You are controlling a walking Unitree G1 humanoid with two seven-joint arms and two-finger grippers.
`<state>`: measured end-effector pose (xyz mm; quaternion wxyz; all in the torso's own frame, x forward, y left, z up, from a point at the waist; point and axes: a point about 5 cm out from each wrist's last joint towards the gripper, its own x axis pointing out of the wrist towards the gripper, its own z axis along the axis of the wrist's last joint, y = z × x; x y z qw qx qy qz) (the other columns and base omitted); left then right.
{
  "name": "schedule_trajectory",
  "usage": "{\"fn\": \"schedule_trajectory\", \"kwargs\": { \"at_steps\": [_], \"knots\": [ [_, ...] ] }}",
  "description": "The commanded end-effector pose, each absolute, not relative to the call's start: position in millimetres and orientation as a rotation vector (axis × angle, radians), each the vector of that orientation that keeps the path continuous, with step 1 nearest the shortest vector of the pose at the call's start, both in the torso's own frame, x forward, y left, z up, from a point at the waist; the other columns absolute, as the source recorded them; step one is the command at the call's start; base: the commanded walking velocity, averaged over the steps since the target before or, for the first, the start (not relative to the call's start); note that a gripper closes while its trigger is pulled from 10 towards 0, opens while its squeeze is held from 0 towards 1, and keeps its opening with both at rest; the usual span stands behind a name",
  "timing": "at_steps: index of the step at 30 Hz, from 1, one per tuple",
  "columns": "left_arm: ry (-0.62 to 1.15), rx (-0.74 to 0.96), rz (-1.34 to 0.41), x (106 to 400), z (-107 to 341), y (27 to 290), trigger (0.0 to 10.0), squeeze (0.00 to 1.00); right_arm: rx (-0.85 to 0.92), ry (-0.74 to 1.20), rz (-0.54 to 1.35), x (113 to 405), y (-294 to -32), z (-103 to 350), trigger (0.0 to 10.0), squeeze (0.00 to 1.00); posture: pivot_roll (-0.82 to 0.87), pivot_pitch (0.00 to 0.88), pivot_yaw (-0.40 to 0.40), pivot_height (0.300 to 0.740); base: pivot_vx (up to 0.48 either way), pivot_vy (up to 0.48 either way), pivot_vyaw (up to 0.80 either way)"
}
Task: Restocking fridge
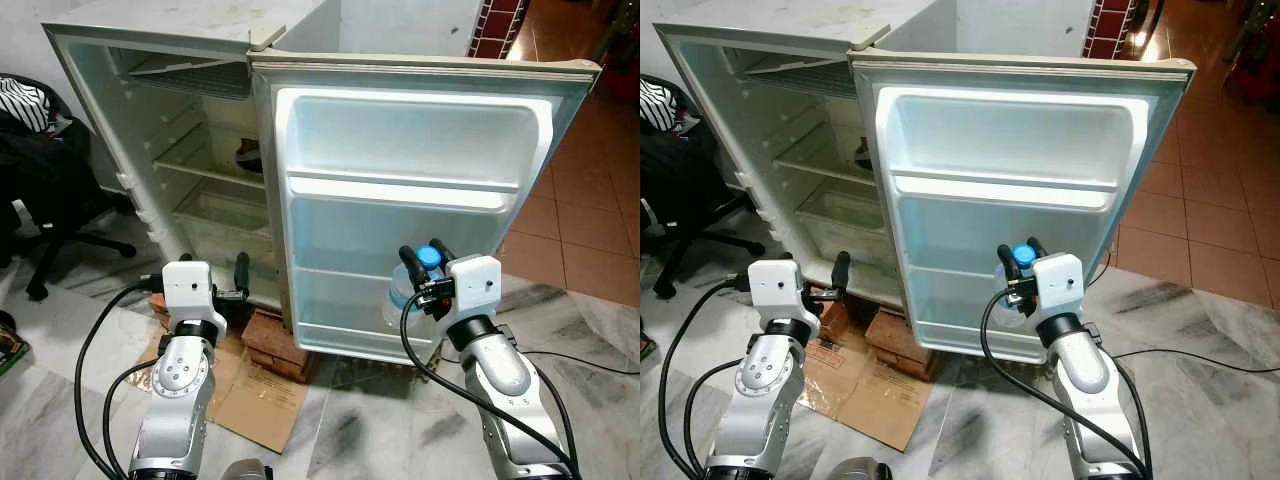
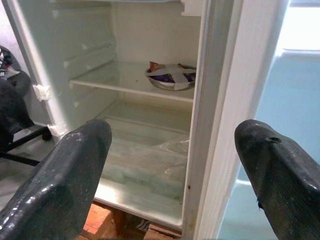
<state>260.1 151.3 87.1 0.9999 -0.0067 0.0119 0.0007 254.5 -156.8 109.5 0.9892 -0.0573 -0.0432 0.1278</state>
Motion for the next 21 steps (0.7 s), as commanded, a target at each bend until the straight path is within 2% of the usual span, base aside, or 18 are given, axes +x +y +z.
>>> {"fn": "schedule_trajectory", "kwargs": {
  "at_steps": [1,4,18,21],
  "knots": [
    [0.025,-0.009,-0.013,259.2,88.1,151.8,10.0,0.0,-0.134,-0.113,0.287,255.9,-154.2,114.4,10.0,0.0,-0.01,0.054,0.041,0.74,0.0,0.0,0.0],
    [0.02,-0.009,-0.015,259.0,88.9,152.0,10.0,0.0,-0.131,-0.106,0.295,256.1,-153.1,113.6,10.0,0.0,-0.01,0.055,0.04,0.736,0.0,0.0,0.0],
    [0.016,-0.011,-0.02,259.1,90.1,150.3,10.0,0.0,-0.127,-0.111,0.307,255.8,-151.0,113.9,10.0,0.0,-0.01,0.06,0.04,0.646,0.0,0.0,0.0],
    [0.015,-0.008,-0.018,259.2,90.1,150.2,10.0,0.0,-0.116,-0.125,0.325,255.9,-148.8,115.2,10.0,0.0,-0.01,0.06,0.039,0.646,0.0,0.0,0.0]
  ]
}}
